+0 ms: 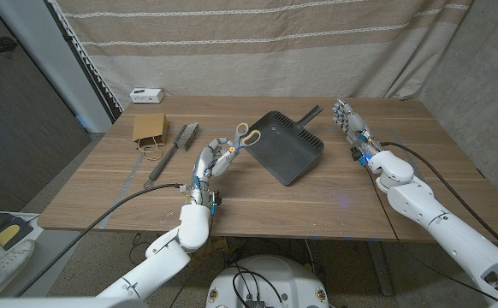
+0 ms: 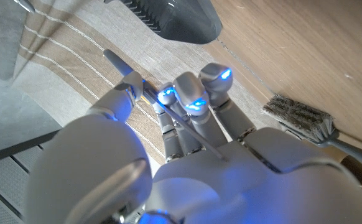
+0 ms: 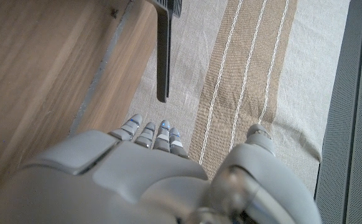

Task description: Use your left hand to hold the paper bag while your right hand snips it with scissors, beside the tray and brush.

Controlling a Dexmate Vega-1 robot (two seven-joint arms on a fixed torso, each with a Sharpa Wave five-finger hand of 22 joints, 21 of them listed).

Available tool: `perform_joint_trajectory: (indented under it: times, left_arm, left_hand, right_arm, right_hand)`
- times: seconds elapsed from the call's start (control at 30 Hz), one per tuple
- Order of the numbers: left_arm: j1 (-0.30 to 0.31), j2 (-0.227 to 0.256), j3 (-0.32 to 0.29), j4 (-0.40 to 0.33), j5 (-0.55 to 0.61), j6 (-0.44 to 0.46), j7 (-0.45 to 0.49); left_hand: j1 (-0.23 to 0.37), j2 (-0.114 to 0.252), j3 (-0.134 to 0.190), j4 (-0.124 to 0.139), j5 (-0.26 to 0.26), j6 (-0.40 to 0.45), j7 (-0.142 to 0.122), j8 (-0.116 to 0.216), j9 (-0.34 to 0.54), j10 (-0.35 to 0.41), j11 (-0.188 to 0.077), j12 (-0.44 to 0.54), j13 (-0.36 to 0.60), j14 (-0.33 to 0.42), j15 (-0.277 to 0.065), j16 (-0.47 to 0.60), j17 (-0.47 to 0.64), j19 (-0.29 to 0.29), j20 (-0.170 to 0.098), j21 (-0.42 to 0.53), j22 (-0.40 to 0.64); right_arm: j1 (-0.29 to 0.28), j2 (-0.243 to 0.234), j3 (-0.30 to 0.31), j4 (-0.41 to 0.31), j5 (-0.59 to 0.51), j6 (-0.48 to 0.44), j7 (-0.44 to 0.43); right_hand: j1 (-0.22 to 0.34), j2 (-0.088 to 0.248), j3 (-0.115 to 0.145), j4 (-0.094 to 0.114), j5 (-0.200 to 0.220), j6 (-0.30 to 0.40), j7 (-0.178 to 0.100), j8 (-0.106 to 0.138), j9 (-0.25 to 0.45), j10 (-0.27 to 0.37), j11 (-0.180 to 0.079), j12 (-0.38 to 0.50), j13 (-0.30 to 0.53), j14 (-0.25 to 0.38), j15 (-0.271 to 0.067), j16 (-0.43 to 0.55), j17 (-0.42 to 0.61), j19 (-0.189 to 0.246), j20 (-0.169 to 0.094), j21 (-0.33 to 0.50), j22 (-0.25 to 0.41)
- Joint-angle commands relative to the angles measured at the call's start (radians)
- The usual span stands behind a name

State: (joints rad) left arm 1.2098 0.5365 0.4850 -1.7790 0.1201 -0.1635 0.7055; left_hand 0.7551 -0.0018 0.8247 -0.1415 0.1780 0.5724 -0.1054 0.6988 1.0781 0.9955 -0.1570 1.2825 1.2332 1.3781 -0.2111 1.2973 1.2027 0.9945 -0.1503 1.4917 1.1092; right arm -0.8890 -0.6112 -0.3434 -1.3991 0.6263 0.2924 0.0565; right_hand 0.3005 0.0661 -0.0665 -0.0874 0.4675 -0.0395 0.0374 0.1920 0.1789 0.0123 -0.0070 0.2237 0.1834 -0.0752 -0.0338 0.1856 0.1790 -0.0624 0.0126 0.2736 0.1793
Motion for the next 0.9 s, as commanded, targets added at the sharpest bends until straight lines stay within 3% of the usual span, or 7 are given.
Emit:
perform_joint_trajectory:
  times: [0.03, 0.4, 0.8, 0.9]
  left_arm:
    - [0.034, -0.031, -0.063, -0.056, -0.119, 0.015, -0.047]
    - [0.044, -0.015, -0.108, -0.139, -0.214, 0.081, -0.111]
    - [-0.029, -0.043, -0.094, -0.116, -0.23, 0.126, -0.124]
    - [-0.054, -0.042, -0.092, -0.08, -0.25, 0.081, -0.155]
  left_hand:
    - [-0.154, 0.172, 0.176, 0.166, 0.006, 0.049, -0.033, 0.023, 0.006, 0.052, -0.047, 0.286, 0.005, 0.009, -0.001, -0.004, 0.004, 0.005, -0.066, 0.009, 0.008]
    - [-0.155, 0.173, 0.175, 0.161, 0.005, 0.061, -0.027, 0.021, -0.018, 0.061, -0.046, 0.285, 0.006, 0.013, -0.001, -0.001, 0.008, 0.007, -0.067, 0.011, 0.003]
    - [-0.159, 0.171, 0.177, 0.159, 0.005, 0.056, -0.043, 0.01, -0.041, 0.058, -0.046, 0.284, 0.006, 0.013, 0.0, 0.001, 0.01, 0.001, -0.066, 0.014, 0.004]
    - [-0.159, 0.171, 0.176, 0.158, 0.004, 0.055, -0.044, 0.01, -0.04, 0.057, -0.046, 0.284, 0.006, 0.007, -0.001, -0.006, 0.003, 0.002, -0.066, 0.014, 0.003]
  right_arm:
    - [-0.009, 0.003, 0.006, -0.013, 0.002, 0.014, -0.006]
    - [-0.019, -0.006, 0.015, -0.06, 0.003, -0.016, -0.042]
    - [-0.009, -0.022, 0.037, -0.05, 0.043, -0.035, -0.007]
    - [-0.016, -0.028, 0.043, -0.058, 0.047, -0.035, -0.011]
  right_hand:
    - [0.005, 0.007, 0.0, -0.005, -0.001, -0.003, -0.002, 0.002, 0.004, 0.001, -0.003, -0.004, 0.006, -0.007, -0.012, 0.002, 0.003, 0.007, 0.002, -0.004, 0.001]
    - [0.007, 0.009, 0.0, -0.006, -0.002, -0.003, -0.002, 0.002, 0.004, 0.0, -0.003, -0.004, 0.006, -0.006, -0.012, 0.002, 0.003, 0.009, 0.003, -0.007, 0.001]
    - [0.009, 0.012, 0.0, -0.006, -0.003, -0.003, 0.0, 0.002, 0.004, 0.0, -0.003, -0.004, 0.006, -0.008, -0.01, 0.001, 0.003, 0.01, 0.009, -0.01, 0.001]
    - [0.009, 0.013, 0.0, -0.006, -0.003, -0.003, -0.001, 0.002, 0.004, 0.0, -0.003, -0.004, 0.006, -0.008, -0.01, 0.001, 0.003, 0.009, 0.009, -0.011, 0.001]
